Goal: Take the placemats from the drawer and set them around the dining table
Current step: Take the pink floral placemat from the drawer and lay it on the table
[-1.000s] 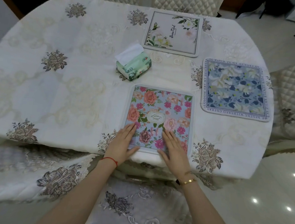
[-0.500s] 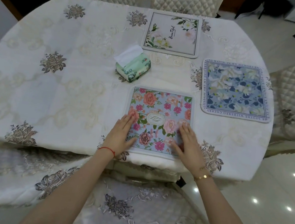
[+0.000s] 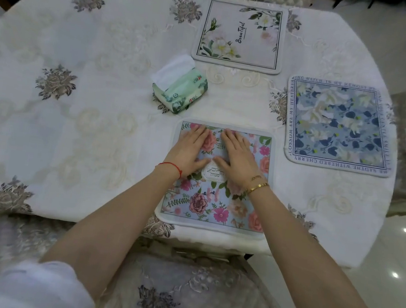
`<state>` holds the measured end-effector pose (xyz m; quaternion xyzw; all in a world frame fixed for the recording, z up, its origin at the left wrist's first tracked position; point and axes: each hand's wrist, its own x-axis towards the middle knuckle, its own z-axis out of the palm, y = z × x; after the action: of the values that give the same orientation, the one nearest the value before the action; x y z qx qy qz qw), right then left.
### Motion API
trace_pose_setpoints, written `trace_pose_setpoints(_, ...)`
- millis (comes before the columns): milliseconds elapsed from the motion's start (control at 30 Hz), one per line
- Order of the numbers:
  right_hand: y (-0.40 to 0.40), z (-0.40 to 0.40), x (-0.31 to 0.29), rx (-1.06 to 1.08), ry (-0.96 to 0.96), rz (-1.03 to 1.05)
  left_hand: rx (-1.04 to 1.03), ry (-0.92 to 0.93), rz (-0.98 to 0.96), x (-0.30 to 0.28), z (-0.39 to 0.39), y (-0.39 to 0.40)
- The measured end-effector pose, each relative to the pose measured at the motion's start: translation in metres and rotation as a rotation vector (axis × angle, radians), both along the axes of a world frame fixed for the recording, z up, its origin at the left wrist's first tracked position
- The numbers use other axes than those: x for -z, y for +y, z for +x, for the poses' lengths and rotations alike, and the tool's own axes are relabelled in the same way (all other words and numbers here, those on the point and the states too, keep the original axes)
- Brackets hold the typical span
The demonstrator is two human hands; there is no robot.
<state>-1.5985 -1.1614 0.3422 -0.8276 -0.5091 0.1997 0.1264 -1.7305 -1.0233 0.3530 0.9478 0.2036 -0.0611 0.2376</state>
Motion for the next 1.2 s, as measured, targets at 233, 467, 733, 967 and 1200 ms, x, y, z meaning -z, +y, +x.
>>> trace_pose_setpoints(233, -0.001, 0.017, 0.006, -0.015, -0.039, 0.028, -0.012, -0.020, 0.081, 0.009, 0.000, 0.012)
trace_pose_setpoints(467, -0.052, 0.045, 0.003, 0.182, -0.033, 0.005, -0.116, 0.024, 0.098, 0.009, -0.021, 0.025)
trace_pose_setpoints(733, -0.064, -0.014, -0.006, 0.055, -0.047, 0.073, -0.006, -0.017, 0.063, 0.006, -0.049, -0.012)
trace_pose_setpoints(967, -0.073, -0.060, 0.012, -0.004, -0.001, 0.051, -0.015, -0.004, 0.006, 0.012, -0.073, -0.053)
trace_pose_setpoints(1200, -0.136, -0.038, 0.001, 0.138, -0.010, 0.041, -0.119, 0.030, 0.067, 0.007, -0.114, -0.045)
